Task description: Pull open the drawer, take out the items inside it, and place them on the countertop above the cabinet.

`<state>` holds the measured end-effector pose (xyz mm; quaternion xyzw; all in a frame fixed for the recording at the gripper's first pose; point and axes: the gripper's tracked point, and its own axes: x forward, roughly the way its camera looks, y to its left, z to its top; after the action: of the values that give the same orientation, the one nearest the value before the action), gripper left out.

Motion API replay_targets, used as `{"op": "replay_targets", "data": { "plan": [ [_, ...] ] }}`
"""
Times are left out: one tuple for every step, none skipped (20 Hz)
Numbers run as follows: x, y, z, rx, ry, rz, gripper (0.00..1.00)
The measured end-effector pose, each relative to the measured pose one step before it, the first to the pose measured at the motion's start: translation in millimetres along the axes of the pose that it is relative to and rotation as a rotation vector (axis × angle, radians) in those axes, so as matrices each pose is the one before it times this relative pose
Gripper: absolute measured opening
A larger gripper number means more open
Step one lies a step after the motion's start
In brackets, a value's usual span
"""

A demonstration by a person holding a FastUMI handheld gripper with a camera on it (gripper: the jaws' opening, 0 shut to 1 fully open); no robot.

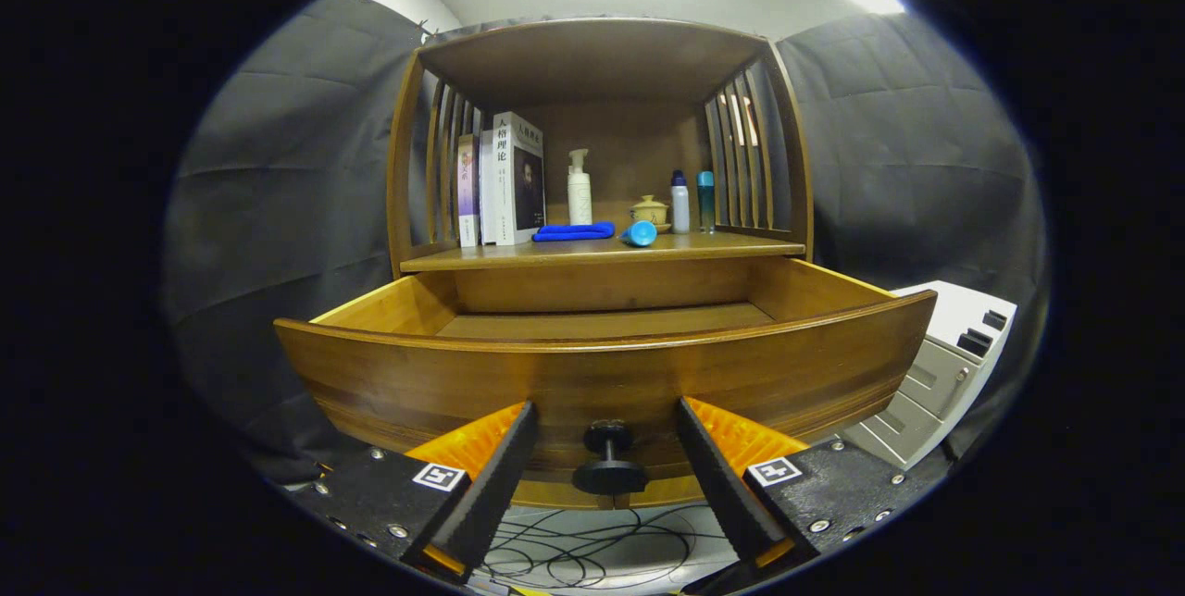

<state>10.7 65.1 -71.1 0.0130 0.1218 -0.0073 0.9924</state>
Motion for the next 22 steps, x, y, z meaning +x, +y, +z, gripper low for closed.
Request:
{"op": "replay_targets", "data": {
  "plan": [
    [4.03,-1.36,0.42,-0.01001,0.00061,0.00622,0.95],
    [5.54,-1.45,1.83,-0.00726,-0.00370,0.00473,0.95],
    [4.38,-1.62,0.86,0.00248,-0.00218,0.00530,0.95],
    [4.47,-0.15,1.40,0.00906,-0.00206,0.00322,0.95],
    [4.18,0.50,0.24,-0.00145,0.00077,-0.00055,0.95],
    [4.58,-0.22,1.65,-0.00797,0.00120,-0.00184,0.95],
    [3.87,0.50,0.90,-0.00237,0.00344,-0.00248,0.95],
    [5.14,0.69,2.45,-0.00023,0.00002,-0.00224,0.95],
    [5.82,0.69,4.72,0.00333,-0.00931,-0.00220,0.95],
    [7.05,0.15,5.66,0.00024,-0.01051,-0.00144,0.95],
    [5.80,1.03,-5.61,-0.00430,0.01839,0.00176,0.95],
    [8.08,-1.13,7.02,-0.00363,-0.01229,-0.00025,0.95],
    [8.16,-0.53,-0.87,0.00128,0.00720,0.00152,0.95],
    [7.61,0.05,2.15,0.00107,-0.00251,0.00160,0.95],
    [3.95,-1.32,0.33,0.00098,0.00168,0.00169,0.95],
    [5.22,-0.51,1.93,-0.00136,-0.00466,0.00218,0.95],
    [5.33,-0.80,-0.13,-0.00209,-0.00011,0.00007,0.95],
    [5.78,-0.36,1.94,-0.00196,-0.00124,-0.00111,0.95],
    [4.24,0.24,-0.68,-0.00202,0.00101,-0.00136,0.94],
    [4.45,0.27,1.12,-0.00176,0.00030,-0.00114,0.94],
    [4.80,0.06,0.19,0.00040,0.00024,0.00027,0.94],
    [5.22,-0.12,1.11,0.00069,-0.00043,-0.00019,0.94]
  ]
}}
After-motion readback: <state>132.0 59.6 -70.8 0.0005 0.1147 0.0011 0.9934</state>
